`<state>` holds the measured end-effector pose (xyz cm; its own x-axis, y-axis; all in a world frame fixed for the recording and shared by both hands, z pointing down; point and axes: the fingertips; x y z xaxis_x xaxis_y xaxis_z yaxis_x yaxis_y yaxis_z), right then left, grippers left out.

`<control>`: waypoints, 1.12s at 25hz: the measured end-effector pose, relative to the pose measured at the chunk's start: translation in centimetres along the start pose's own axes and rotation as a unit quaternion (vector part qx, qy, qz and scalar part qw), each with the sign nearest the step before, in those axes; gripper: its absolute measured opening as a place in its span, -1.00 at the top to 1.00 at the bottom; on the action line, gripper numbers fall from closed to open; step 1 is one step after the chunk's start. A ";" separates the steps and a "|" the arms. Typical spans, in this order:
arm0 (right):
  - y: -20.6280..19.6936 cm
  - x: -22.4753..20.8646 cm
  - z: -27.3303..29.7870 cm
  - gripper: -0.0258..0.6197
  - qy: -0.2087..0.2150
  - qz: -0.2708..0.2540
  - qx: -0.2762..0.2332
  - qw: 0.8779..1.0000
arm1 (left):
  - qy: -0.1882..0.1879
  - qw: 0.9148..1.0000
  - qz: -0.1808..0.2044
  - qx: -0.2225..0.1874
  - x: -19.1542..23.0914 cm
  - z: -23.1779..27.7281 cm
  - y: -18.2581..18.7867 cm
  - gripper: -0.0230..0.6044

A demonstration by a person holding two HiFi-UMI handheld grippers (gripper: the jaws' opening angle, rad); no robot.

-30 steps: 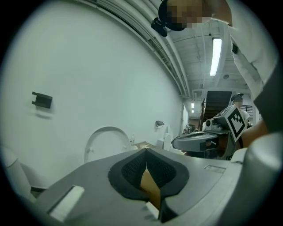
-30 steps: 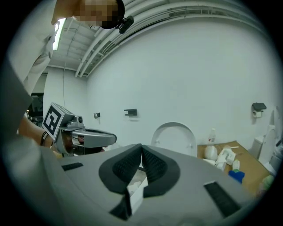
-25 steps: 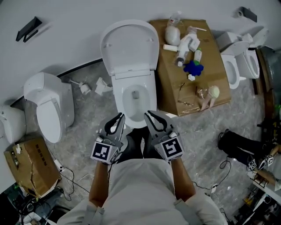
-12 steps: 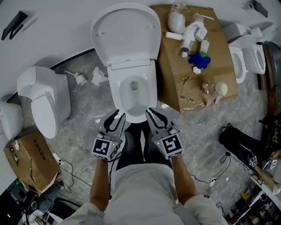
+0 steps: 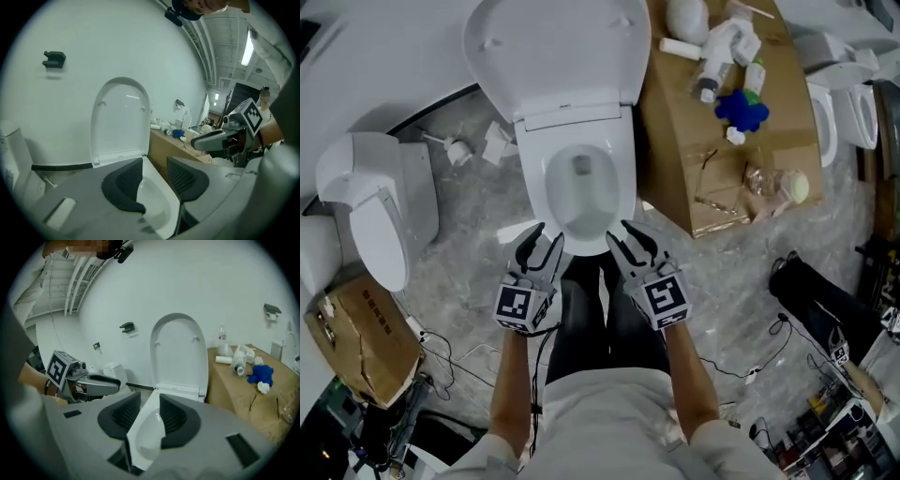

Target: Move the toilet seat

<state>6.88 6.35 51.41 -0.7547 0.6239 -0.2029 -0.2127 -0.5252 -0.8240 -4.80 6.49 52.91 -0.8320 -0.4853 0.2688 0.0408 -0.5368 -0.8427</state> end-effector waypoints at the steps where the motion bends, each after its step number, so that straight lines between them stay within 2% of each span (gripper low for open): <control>1: -0.9 -0.2 0.5 0.52 0.002 0.000 0.007 1.000 | 0.003 1.000 -0.003 0.003 0.3 0.5 -0.8 0.40; 5: -4.2 -1.2 2.3 0.52 -0.001 0.002 0.031 1.000 | 0.012 1.000 -0.009 0.028 1.1 1.8 -4.5 0.39; 8: -5.9 -1.8 3.4 0.51 0.000 0.009 0.041 0.999 | 0.016 0.999 -0.020 0.029 1.9 2.8 -6.3 0.31; 10: -7.4 -2.1 4.2 0.37 0.002 0.011 0.049 0.999 | 0.017 0.999 -0.024 0.037 2.5 3.4 -7.8 0.29; 19: -14.2 -3.9 7.1 0.36 -0.020 0.042 0.079 0.996 | 0.028 0.996 -0.063 0.061 4.9 5.5 -14.0 0.07; 21: -15.8 -4.0 7.4 0.14 -0.018 0.052 0.087 0.995 | 0.029 0.995 -0.069 0.067 5.2 5.8 -15.4 0.03; 28: -20.3 -5.7 8.4 0.14 -0.042 0.078 0.102 0.991 | 0.040 0.991 -0.092 0.089 6.4 6.9 -20.3 -0.12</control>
<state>10.30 8.55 73.78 -0.8349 0.4807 -0.2681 -0.2038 -0.7225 -0.6607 -7.18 9.51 74.91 -0.8758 -0.3149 0.3657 -0.0241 -0.7282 -0.6850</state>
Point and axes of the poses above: the fingertips, and each gripper's own axes: z forward along the fingers, x to its left, y out of its top, and after that the axes turned 2 degrees about -z, right-handed
